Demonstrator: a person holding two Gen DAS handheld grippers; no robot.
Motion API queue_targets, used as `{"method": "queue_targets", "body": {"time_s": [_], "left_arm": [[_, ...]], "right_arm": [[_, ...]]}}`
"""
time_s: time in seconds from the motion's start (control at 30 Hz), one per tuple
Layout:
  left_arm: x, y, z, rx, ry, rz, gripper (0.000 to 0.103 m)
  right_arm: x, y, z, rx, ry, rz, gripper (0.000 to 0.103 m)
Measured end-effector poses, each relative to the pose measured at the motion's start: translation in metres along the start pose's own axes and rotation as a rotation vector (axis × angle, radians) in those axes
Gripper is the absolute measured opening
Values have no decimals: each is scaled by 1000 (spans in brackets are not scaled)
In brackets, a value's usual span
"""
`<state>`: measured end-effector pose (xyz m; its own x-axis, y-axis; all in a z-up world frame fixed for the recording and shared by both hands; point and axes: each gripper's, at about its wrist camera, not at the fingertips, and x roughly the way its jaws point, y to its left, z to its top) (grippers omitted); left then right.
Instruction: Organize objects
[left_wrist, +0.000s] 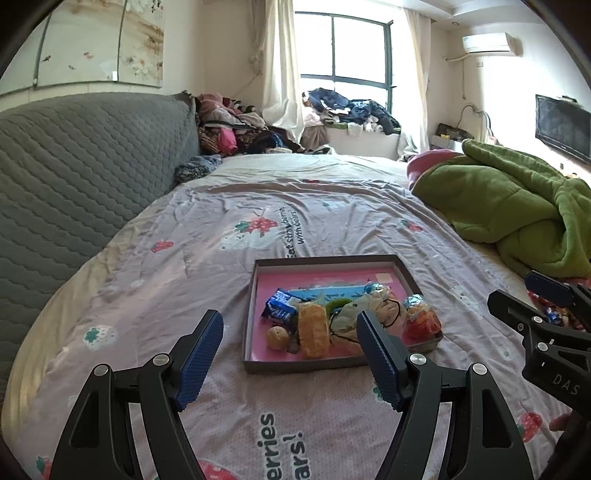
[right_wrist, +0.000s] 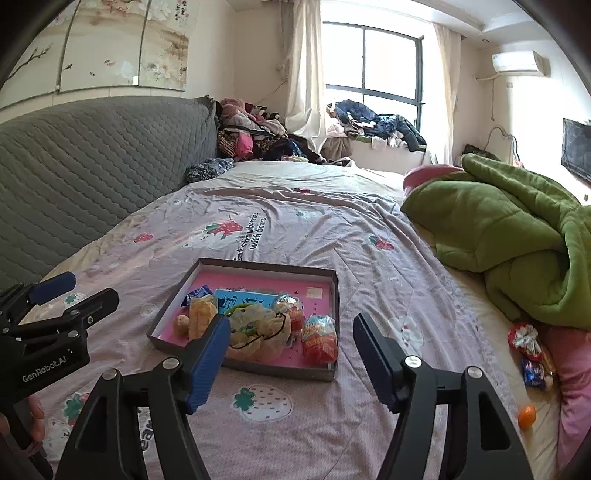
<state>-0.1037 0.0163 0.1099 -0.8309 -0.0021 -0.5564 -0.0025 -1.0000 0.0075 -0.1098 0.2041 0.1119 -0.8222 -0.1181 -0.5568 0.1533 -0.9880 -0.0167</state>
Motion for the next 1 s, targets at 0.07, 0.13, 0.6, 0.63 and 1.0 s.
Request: {"method": "queue_targets", "body": {"time_s": [0.07,0.13,0.6,0.63,1.0], "left_arm": [[-7,0,-1,0,-1,3,76],[-13,0,-3,1,-6,4,76],[-5,5,-39,-19,73,24,76],[-3,4,-43,-16,82,27,76],[12,-2,-74,-3,143,27,76]], "right_arm": [[-6,-1,-1,7,0,5,69],[-10,0,-4,8,3,4,71],[-1,2,-47,17,95,12,72],[0,2,-49,14,98,11,72],[7,4,-68,9,127,17,72]]}}
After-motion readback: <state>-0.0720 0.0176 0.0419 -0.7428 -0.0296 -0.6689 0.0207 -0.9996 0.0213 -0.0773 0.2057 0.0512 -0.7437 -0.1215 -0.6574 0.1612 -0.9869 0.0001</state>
